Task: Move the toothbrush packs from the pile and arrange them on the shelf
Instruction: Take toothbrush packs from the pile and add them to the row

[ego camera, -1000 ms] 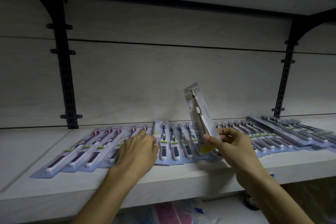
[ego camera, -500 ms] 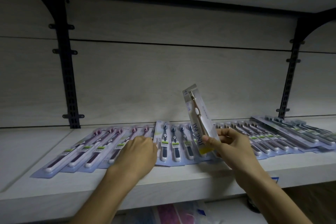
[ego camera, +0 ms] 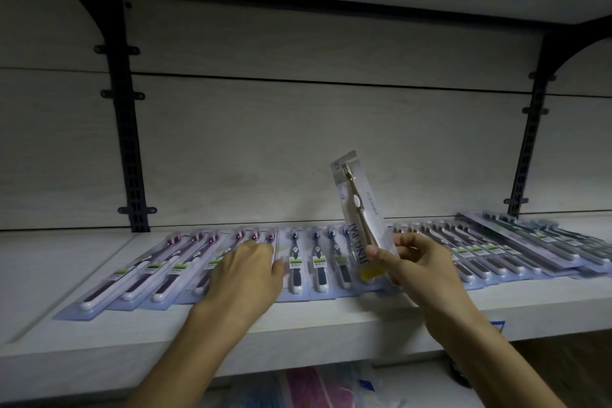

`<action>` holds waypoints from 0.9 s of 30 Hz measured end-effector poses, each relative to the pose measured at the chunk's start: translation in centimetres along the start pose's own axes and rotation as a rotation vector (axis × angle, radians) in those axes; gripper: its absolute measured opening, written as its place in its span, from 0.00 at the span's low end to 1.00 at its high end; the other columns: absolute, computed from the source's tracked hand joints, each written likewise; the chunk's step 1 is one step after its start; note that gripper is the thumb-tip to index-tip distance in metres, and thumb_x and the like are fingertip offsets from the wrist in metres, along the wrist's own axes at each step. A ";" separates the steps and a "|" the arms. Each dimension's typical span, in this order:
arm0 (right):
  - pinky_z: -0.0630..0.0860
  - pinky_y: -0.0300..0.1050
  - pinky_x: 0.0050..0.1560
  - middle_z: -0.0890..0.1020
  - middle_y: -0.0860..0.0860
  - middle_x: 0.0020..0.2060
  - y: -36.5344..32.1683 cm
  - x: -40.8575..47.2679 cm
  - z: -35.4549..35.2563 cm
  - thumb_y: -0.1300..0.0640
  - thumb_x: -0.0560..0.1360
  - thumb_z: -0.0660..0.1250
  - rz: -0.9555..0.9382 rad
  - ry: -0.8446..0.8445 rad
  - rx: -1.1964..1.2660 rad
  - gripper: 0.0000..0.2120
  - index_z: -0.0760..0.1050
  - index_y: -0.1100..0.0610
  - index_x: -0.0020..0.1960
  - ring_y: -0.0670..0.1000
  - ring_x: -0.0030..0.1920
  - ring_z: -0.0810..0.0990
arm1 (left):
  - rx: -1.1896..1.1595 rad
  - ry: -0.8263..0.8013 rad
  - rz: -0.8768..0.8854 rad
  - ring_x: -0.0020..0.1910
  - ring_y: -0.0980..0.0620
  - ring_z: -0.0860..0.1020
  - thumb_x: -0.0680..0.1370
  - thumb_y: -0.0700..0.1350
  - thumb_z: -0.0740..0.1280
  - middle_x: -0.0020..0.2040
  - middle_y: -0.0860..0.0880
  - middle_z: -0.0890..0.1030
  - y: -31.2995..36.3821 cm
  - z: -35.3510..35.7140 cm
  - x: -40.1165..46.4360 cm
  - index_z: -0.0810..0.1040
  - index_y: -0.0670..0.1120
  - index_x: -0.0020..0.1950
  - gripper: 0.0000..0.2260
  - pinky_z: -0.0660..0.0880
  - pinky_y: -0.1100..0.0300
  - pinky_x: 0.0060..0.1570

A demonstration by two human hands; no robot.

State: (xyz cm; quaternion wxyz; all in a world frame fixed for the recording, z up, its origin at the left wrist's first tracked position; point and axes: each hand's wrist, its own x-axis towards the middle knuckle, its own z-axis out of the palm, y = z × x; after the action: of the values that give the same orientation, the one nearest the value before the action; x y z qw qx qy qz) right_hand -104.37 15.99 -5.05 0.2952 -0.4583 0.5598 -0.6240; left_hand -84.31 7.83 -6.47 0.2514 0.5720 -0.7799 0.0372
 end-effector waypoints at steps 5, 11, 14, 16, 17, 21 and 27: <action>0.78 0.40 0.32 0.85 0.52 0.38 -0.3 -0.5 -0.3 0.60 0.70 0.73 -0.009 -0.022 -0.001 0.14 0.74 0.58 0.54 0.49 0.37 0.85 | -0.004 0.079 0.016 0.53 0.48 0.78 0.80 0.52 0.58 0.55 0.48 0.80 0.6 -1.0 -0.8 0.77 0.47 0.59 0.14 0.73 0.57 0.47; 0.74 0.41 0.37 0.85 0.48 0.37 0.1 -1.7 -0.3 0.59 0.69 0.74 -0.048 -0.039 0.024 0.14 0.76 0.56 0.53 0.45 0.36 0.83 | -0.005 0.143 0.011 0.54 0.48 0.77 0.79 0.52 0.59 0.56 0.49 0.80 0.8 -1.7 -3.2 0.76 0.49 0.60 0.14 0.72 0.57 0.45; 0.74 0.39 0.36 0.85 0.48 0.37 0.2 -2.4 -0.2 0.59 0.69 0.74 -0.056 -0.058 0.053 0.12 0.77 0.55 0.51 0.43 0.36 0.83 | 0.002 0.178 0.006 0.55 0.49 0.76 0.79 0.53 0.59 0.57 0.50 0.79 0.7 -1.9 -4.8 0.76 0.49 0.59 0.13 0.72 0.56 0.47; 0.74 0.40 0.36 0.85 0.49 0.36 0.2 -3.0 0.1 0.60 0.70 0.74 -0.061 -0.072 0.074 0.11 0.77 0.56 0.51 0.43 0.34 0.83 | 0.008 0.195 -0.001 0.57 0.49 0.75 0.79 0.54 0.59 0.58 0.50 0.79 0.5 -2.2 -6.0 0.75 0.50 0.60 0.14 0.72 0.57 0.49; 0.74 0.41 0.37 0.85 0.50 0.36 0.2 -3.4 0.3 0.60 0.70 0.74 -0.061 -0.079 0.074 0.12 0.77 0.56 0.52 0.45 0.34 0.83 | 0.011 0.196 -0.004 0.57 0.50 0.75 0.79 0.54 0.58 0.59 0.51 0.78 0.4 -2.4 -6.5 0.75 0.50 0.61 0.14 0.72 0.57 0.49; 0.75 0.47 0.42 0.85 0.51 0.41 0.3 -5.2 1.0 0.60 0.70 0.73 -0.040 -0.083 0.090 0.14 0.77 0.56 0.54 0.52 0.42 0.84 | 0.002 0.222 -0.015 0.57 0.50 0.75 0.79 0.55 0.59 0.58 0.52 0.79 -0.3 -3.6 -8.6 0.75 0.51 0.61 0.15 0.72 0.57 0.49; 0.76 0.45 0.41 0.84 0.50 0.42 -0.5 -8.6 2.4 0.61 0.71 0.72 -0.020 -0.085 0.104 0.13 0.78 0.52 0.54 0.53 0.43 0.82 | -0.031 0.231 -0.041 0.58 0.51 0.75 0.78 0.55 0.60 0.58 0.54 0.79 -2.5 -5.7 -11.7 0.76 0.53 0.59 0.13 0.74 0.57 0.50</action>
State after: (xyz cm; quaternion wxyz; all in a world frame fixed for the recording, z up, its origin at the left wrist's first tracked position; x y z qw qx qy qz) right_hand -98.58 22.68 -6.73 0.3358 -0.4739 0.5091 -0.6352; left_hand -77.44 19.20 -7.17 0.3493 0.5759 -0.7341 0.0856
